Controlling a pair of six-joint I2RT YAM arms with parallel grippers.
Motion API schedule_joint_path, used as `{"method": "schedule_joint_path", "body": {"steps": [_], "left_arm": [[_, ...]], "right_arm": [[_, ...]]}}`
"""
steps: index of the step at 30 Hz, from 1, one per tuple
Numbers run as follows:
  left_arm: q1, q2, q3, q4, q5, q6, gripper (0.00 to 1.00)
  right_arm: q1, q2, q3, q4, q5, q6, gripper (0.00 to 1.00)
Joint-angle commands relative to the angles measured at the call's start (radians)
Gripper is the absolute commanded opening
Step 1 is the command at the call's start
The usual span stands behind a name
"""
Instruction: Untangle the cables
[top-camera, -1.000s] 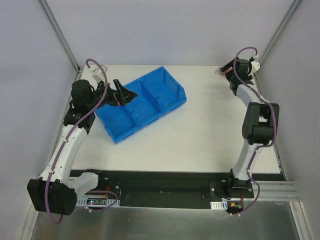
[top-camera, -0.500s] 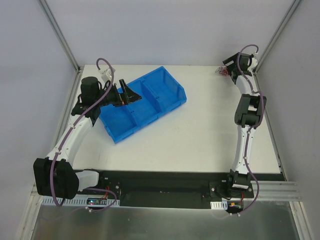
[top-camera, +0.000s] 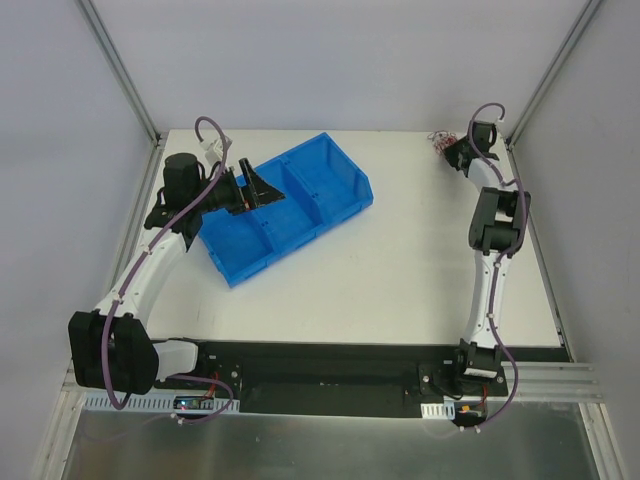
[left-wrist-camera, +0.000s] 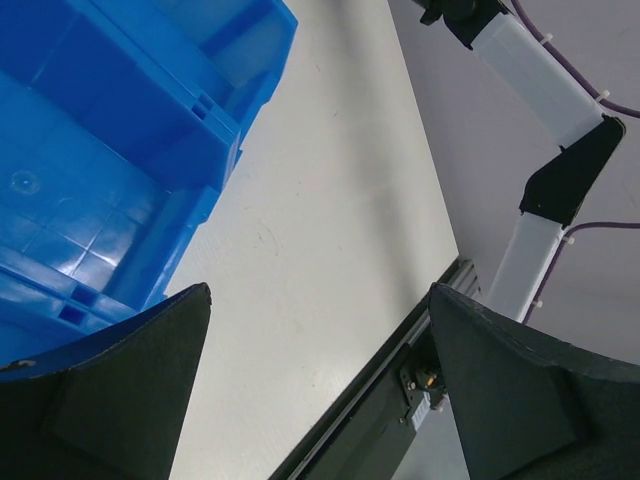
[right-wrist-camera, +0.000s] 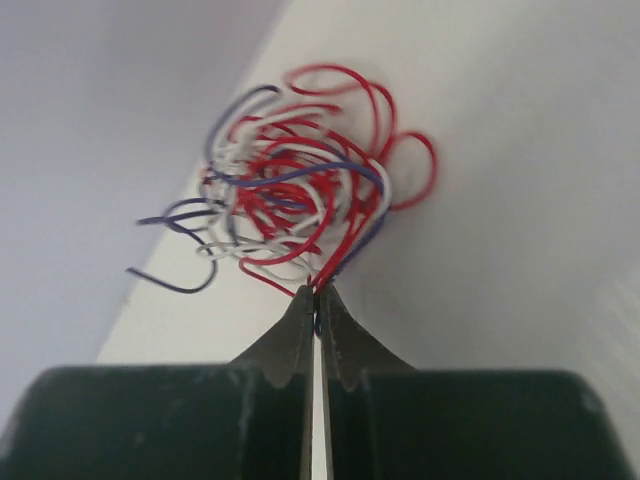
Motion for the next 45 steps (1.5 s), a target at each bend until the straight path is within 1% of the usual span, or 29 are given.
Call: {"method": "schedule_joint_path", "body": {"steps": [1,5,10,11,12,14,16,19,22,24,26,27,28,30,32,34,35,36,37,39,42,44,45], "left_arm": [[-0.007,0.008,0.02,0.038,0.08,-0.044,0.88],[-0.008,0.007,0.023,0.038,0.099,-0.05,0.86],[-0.025,-0.01,0.027,0.038,0.104,-0.041,0.84],[-0.028,-0.013,0.027,0.038,0.102,-0.041,0.82],[-0.031,-0.013,0.025,0.038,0.102,-0.038,0.81],[-0.045,-0.013,0.025,0.036,0.093,-0.032,0.77],[-0.063,-0.018,0.022,0.038,0.087,-0.024,0.76],[-0.097,-0.016,0.02,0.033,0.073,-0.007,0.75],[-0.146,-0.002,0.023,0.016,0.053,0.02,0.74],[-0.184,0.008,0.025,0.009,0.045,0.037,0.73],[-0.223,0.024,0.025,0.001,0.035,0.053,0.71],[-0.244,0.034,0.028,0.001,0.03,0.059,0.71],[-0.266,0.042,0.031,0.001,0.025,0.071,0.7],[-0.324,0.063,0.036,-0.037,-0.004,0.097,0.7],[-0.397,0.109,0.049,-0.062,-0.033,0.106,0.69],[-0.447,0.167,0.075,-0.089,-0.007,0.08,0.69],[-0.454,0.197,0.098,-0.111,0.023,0.065,0.67],[-0.456,0.224,0.12,-0.131,0.063,0.054,0.64],[-0.456,0.246,0.137,-0.163,0.074,0.065,0.61],[-0.458,0.255,0.16,-0.241,0.017,0.129,0.59],[-0.461,0.226,0.105,-0.251,-0.097,0.207,0.56],[-0.461,0.22,0.08,-0.261,-0.11,0.244,0.54],[-0.461,0.222,0.094,-0.289,-0.102,0.255,0.54]], "right_arm": [[0.011,-0.27,-0.269,0.005,-0.041,-0.073,0.01],[0.044,-0.499,-0.571,0.054,-0.013,-0.121,0.01],[0.103,-0.734,-0.867,0.095,0.019,-0.066,0.01],[0.147,-0.787,-0.941,0.103,0.025,-0.069,0.01],[0.178,-0.841,-1.008,0.118,0.066,-0.07,0.01],[0.241,-0.953,-1.163,0.152,0.073,-0.073,0.01],[0.317,-1.065,-1.31,0.17,0.094,-0.061,0.01],[0.487,-1.284,-1.589,0.265,0.195,-0.043,0.01],[0.648,-1.51,-1.765,0.27,0.293,-0.053,0.01],[0.705,-1.635,-1.861,0.302,0.27,-0.102,0.01],[0.71,-1.711,-1.905,0.331,0.155,-0.165,0.01],[0.71,-1.725,-1.918,0.36,0.081,-0.202,0.01],[0.712,-1.721,-1.931,0.412,-0.044,-0.223,0.01],[0.713,-1.67,-1.94,0.504,-0.186,-0.242,0.01],[0.719,-1.616,-1.967,0.633,-0.305,-0.231,0.01],[0.724,-1.578,-1.994,0.767,-0.399,-0.214,0.01],[0.724,-1.569,-2.004,0.813,-0.424,-0.21,0.01],[0.726,-1.569,-2.009,0.827,-0.436,-0.211,0.01],[0.726,-1.576,-2.008,0.824,-0.442,-0.222,0.01],[0.73,-1.573,-1.998,0.803,-0.426,-0.237,0.01],[0.738,-1.5,-1.959,0.801,-0.441,-0.24,0.01],[0.742,-1.445,-1.931,0.803,-0.449,-0.231,0.01],[0.746,-1.42,-1.916,0.793,-0.449,-0.228,0.01]]}}
